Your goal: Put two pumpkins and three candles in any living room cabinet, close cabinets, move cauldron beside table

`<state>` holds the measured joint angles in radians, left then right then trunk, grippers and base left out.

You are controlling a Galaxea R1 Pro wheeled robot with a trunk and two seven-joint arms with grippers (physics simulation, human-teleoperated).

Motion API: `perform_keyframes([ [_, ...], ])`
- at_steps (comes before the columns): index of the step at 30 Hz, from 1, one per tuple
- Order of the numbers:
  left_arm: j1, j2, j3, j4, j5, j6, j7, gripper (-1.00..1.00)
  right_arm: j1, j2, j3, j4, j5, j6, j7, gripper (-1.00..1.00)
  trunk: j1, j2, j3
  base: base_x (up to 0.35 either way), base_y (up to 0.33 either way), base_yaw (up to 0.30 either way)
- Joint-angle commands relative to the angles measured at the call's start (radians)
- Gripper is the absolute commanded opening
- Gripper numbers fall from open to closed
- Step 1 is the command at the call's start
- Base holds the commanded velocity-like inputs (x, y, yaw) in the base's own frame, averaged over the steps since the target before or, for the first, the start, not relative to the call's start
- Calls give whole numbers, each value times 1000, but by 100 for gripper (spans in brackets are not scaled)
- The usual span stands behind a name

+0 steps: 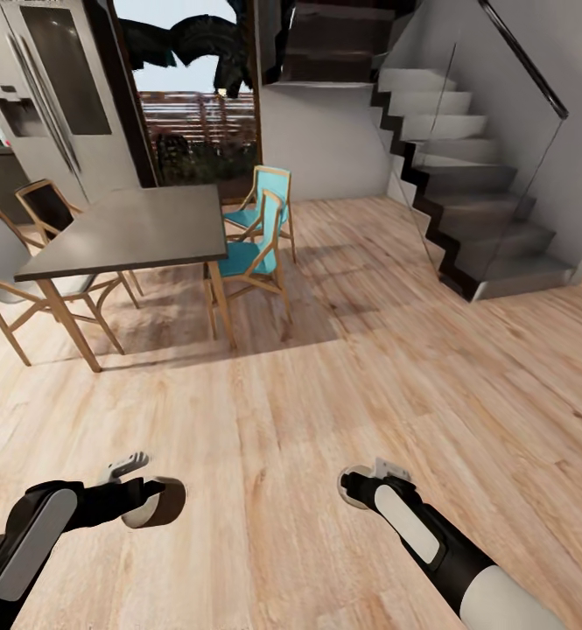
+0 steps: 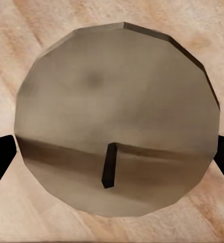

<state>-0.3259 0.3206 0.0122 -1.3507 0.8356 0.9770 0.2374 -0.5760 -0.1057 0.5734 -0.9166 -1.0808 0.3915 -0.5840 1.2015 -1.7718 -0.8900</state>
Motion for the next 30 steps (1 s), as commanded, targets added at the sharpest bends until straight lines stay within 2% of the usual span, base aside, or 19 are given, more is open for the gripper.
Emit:
perform_keyframes([
  [1,-1,0,0,-1,13,3,8,-100,-1,-1,3,-2,-6,1,-7,-100,-4,7,2,0,0,290],
  [30,-1,1,0,-1,11,3,8,-100,-1,0,3,-2,-7,1,-8,-100,-115,210,93,0,0,290],
])
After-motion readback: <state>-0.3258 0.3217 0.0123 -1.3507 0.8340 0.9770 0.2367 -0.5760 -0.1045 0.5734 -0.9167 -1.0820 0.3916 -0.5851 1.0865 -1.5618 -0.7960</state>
